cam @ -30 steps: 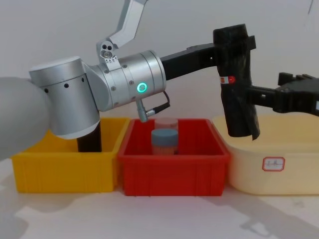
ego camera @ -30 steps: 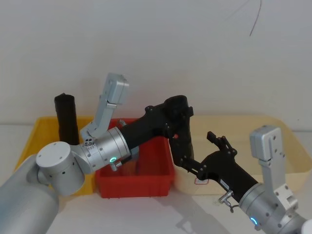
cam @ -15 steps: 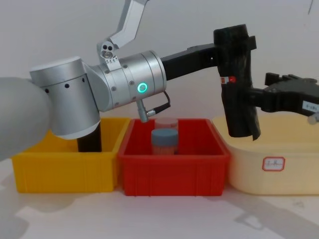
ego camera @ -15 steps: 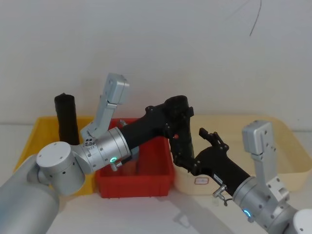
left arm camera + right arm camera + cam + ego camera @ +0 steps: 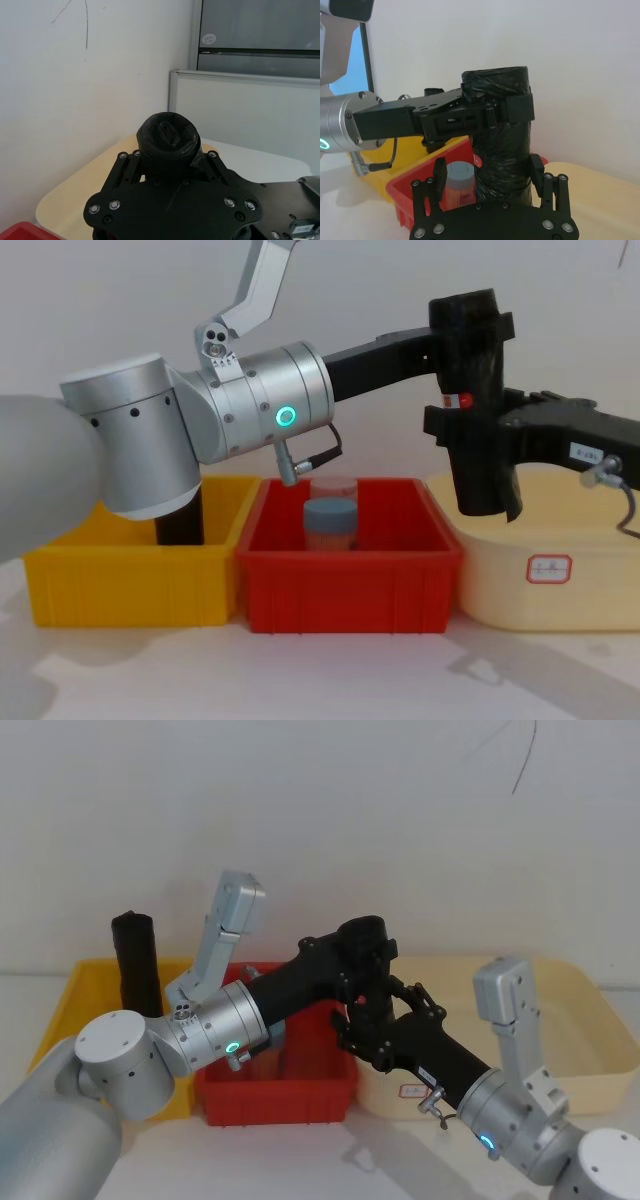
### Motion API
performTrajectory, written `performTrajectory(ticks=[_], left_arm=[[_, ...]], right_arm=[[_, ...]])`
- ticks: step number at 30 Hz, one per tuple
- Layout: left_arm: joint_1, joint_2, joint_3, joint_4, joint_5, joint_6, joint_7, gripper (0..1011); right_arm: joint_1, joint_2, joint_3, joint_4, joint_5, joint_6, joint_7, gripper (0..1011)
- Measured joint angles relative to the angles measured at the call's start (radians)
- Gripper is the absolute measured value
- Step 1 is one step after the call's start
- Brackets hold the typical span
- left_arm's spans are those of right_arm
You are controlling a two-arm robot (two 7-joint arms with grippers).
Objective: Pick up the garbage bag with the one hand and transfer it to the other hand.
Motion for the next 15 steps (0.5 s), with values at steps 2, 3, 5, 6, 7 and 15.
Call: performTrajectory(ticks=[2, 3, 5, 6, 7, 15], left_arm=[[0.0, 0.0, 0.0, 0.0, 0.0, 0.0, 0.0, 366], [0.0, 0.0, 0.0, 0.0, 0.0, 0.0, 0.0, 365], [0.0, 0.0, 0.0, 0.0, 0.0, 0.0, 0.0, 365], [0.0, 0.0, 0.0, 0.0, 0.0, 0.0, 0.0, 365], [0.0, 0.0, 0.0, 0.0, 0.0, 0.0, 0.0, 365], [0.0, 0.0, 0.0, 0.0, 0.0, 0.0, 0.0, 366]], right_arm=[[0.008, -0.003, -0.003, 0.01, 0.002, -0.004, 0.004, 1000], [0.015, -0.006, -0.006, 0.021, 0.004, -0.009, 0.007, 1000], [0.026, -0.011, -0.011, 0.038, 0.005, -0.012, 0.011, 1000], [0.026, -0.011, -0.011, 0.038, 0.005, -0.012, 0.011, 1000], [0.033, -0.013, -0.014, 0.046, 0.005, -0.013, 0.013, 1000], [0.067, -0.022, -0.031, 0.084, -0.002, 0.015, 0.012, 963]])
